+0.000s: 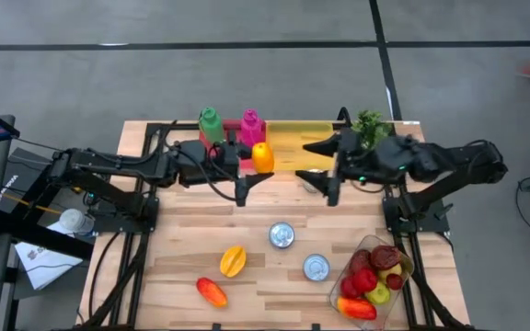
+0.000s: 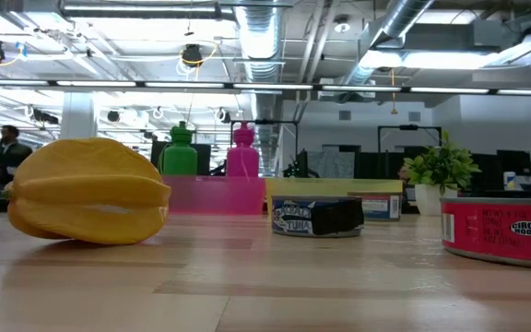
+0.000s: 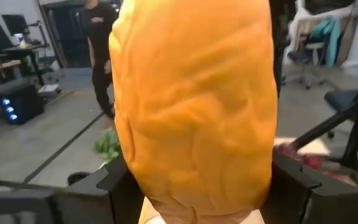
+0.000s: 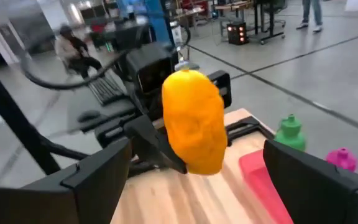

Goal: Pick & Place Food Item
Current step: Put the left mango into the transparent bin

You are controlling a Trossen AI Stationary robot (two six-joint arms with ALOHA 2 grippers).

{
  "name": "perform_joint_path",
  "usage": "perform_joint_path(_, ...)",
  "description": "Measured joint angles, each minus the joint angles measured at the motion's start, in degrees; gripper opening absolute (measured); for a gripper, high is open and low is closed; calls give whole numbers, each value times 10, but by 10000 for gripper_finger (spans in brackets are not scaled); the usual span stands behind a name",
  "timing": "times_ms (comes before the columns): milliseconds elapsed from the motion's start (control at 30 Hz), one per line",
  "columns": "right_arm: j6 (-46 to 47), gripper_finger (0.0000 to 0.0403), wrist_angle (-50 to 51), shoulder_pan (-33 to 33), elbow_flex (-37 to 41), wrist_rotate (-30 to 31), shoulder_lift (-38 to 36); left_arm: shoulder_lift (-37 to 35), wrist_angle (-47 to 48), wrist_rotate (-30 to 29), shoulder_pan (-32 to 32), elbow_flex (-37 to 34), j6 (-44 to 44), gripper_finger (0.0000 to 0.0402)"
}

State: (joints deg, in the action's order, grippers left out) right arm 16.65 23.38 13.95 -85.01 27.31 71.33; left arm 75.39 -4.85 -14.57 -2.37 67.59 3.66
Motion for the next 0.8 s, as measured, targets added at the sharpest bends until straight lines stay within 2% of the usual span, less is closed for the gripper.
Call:
perform_joint_path(167, -47, 359, -43, -11, 0, 0, 53, 5, 22, -6, 0, 0, 10, 236)
perform_joint_path(333, -68, 359, -39, -24, -32, 0, 100, 5, 51, -5, 0, 0, 10, 236)
perform_joint_path(567, -93, 359, -24, -41, -82, -1, 138, 5, 52, -5, -7, 0, 10, 236)
perform_joint_path(800, -96, 359, -12, -53, -89, -16, 143, 5, 53, -5, -8, 0, 11, 236)
